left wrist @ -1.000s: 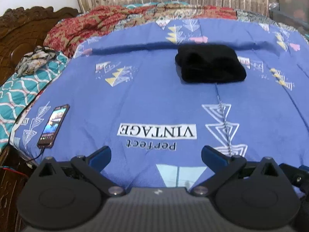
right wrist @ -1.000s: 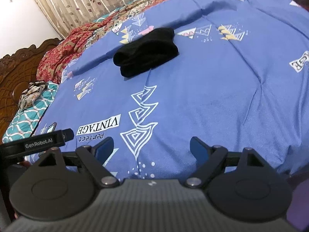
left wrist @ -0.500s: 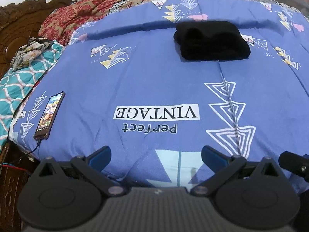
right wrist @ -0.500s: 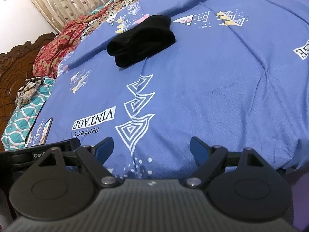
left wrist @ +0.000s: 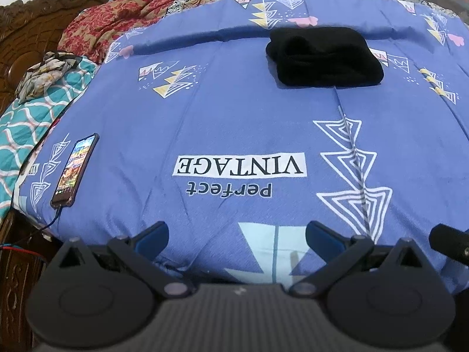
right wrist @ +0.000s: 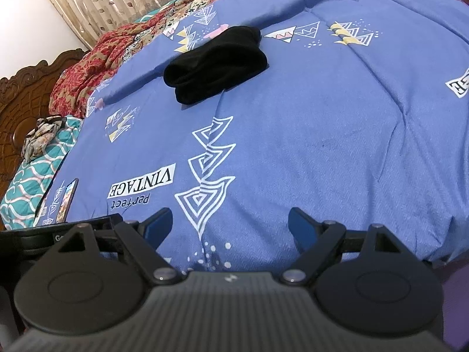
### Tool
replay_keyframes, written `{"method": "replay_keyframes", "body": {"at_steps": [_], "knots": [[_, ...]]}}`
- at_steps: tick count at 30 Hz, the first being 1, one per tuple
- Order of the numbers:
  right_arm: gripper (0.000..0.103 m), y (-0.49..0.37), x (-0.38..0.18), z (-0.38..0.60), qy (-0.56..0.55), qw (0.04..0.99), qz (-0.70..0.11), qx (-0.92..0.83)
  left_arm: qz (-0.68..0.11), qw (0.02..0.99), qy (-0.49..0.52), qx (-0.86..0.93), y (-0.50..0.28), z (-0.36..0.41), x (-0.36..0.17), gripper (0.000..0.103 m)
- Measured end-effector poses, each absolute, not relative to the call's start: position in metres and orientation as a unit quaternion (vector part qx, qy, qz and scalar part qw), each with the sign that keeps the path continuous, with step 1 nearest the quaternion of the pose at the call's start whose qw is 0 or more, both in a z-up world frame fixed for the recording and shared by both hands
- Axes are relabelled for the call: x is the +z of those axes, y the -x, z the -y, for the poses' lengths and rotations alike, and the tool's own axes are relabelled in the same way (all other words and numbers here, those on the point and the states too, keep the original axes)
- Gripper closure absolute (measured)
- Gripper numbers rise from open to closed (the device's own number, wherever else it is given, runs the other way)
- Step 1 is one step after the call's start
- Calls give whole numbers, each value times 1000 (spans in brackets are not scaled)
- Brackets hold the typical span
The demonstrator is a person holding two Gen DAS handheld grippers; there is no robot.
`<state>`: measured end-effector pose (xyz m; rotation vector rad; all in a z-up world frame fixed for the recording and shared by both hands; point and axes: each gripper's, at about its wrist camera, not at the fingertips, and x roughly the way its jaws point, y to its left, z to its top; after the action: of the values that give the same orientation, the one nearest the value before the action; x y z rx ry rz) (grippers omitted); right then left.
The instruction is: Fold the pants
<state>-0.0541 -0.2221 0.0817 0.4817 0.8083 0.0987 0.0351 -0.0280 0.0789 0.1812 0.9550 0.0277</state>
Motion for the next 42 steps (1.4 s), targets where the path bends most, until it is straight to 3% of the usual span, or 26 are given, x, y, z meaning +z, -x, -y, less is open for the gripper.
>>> {"method": "replay_keyframes", "body": {"at_steps": [42], "knots": [[15, 60, 89, 216, -229, 901, -368, 29, -416, 902, -111, 5, -18, 38, 89, 0]]}}
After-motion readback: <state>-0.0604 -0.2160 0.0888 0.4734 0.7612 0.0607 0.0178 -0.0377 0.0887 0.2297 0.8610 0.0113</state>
